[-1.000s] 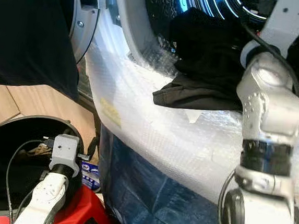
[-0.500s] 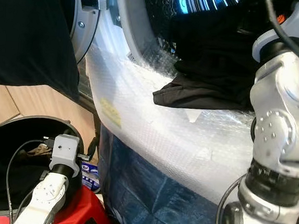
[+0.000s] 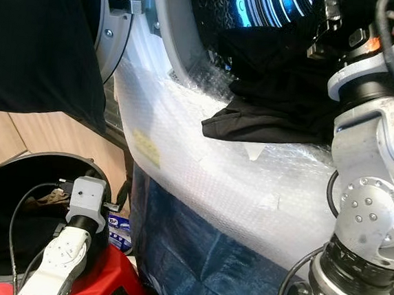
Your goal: Clothes washing
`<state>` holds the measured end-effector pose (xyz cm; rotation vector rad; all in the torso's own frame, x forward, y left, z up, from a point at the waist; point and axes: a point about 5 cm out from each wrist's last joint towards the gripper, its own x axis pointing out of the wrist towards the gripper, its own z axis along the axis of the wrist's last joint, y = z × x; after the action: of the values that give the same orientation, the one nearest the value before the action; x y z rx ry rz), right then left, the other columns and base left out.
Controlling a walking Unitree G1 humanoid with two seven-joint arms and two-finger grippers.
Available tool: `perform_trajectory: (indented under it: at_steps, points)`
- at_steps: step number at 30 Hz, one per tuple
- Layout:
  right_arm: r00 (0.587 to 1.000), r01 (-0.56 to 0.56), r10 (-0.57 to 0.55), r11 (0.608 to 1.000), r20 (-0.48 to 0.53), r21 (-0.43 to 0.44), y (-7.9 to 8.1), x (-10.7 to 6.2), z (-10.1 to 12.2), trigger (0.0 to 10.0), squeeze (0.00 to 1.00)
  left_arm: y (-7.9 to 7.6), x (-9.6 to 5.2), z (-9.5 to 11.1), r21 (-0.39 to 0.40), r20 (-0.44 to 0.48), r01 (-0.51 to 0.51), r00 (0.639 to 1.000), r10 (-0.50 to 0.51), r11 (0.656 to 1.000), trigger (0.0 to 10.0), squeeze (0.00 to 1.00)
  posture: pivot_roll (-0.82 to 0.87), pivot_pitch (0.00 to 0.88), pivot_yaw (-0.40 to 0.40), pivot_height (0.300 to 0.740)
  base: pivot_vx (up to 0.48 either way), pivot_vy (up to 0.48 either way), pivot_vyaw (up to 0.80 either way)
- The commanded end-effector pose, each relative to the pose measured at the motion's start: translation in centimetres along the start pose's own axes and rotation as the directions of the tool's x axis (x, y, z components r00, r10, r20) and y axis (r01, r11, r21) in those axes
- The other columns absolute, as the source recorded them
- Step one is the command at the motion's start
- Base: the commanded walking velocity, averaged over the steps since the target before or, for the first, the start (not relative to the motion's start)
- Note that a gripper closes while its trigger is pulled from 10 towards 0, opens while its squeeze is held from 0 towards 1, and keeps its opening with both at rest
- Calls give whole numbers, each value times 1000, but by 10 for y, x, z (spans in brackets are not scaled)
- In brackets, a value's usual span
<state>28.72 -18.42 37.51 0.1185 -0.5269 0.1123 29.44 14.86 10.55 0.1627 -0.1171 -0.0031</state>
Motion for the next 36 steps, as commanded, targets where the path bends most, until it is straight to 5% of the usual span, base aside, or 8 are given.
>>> perform_trajectory:
  at_steps: [1, 2, 4, 9, 10, 19, 21, 36]
  points:
    - [996, 36, -43, 996, -81, -87, -5, -1, -12, 10000, 122, -2, 1, 3, -2, 10, 10, 1000, -10, 1000, 10000, 0, -25, 70, -85, 740, 0, 0, 0]
    - [988, 71, -89, 986, -123, -148, -11, -2, -19, 10000, 839, -1, 2, 3, -1, 9, 8, 1000, -8, 1000, 10000, 0, -25, 77, -85, 740, 0, 0, 0]
    - [970, 138, -178, 964, -167, -228, -23, -6, -27, 10000, 1000, -1, 2, 2, 1, 7, 8, 1000, -8, 1000, 10000, 0, -25, 77, -85, 740, 0, 0, 0]
    - [958, 175, -229, 943, -171, -282, -33, -12, -28, 10000, 1000, 0, 1, 2, 3, 3, 6, 1000, -6, 1000, 10000, 0, -33, 92, -85, 740, 0, 0, 0]
    - [965, 141, -200, 941, -169, -308, -29, -14, -25, 10000, 0, 0, 1, 2, 2, 3, 5, 1000, -5, 1000, 10000, 0, -36, 95, -85, 740, 0, 0, 0]
    - [987, 80, -101, 983, -128, -163, -26, -27, -7, 10000, 0, 0, 3, 2, -1, 4, 6, 1000, -6, 1000, 10000, 0, -45, 103, -82, 740, 0, 0, 0]
    - [992, -71, 59, 992, -115, -101, -11, -35, 1, 10000, 0, -1, 3, 2, -2, 1, 12, 1000, -12, 1000, 10000, 0, -57, 108, -79, 740, 0, 0, 0]
    - [921, -245, 136, 931, -366, -269, -22, -60, -14, 10000, 0, -4, 5, 3, -7, 4, 23, 1000, -23, 1000, 10000, 0, -61, 101, -74, 740, 0, 0, 0]
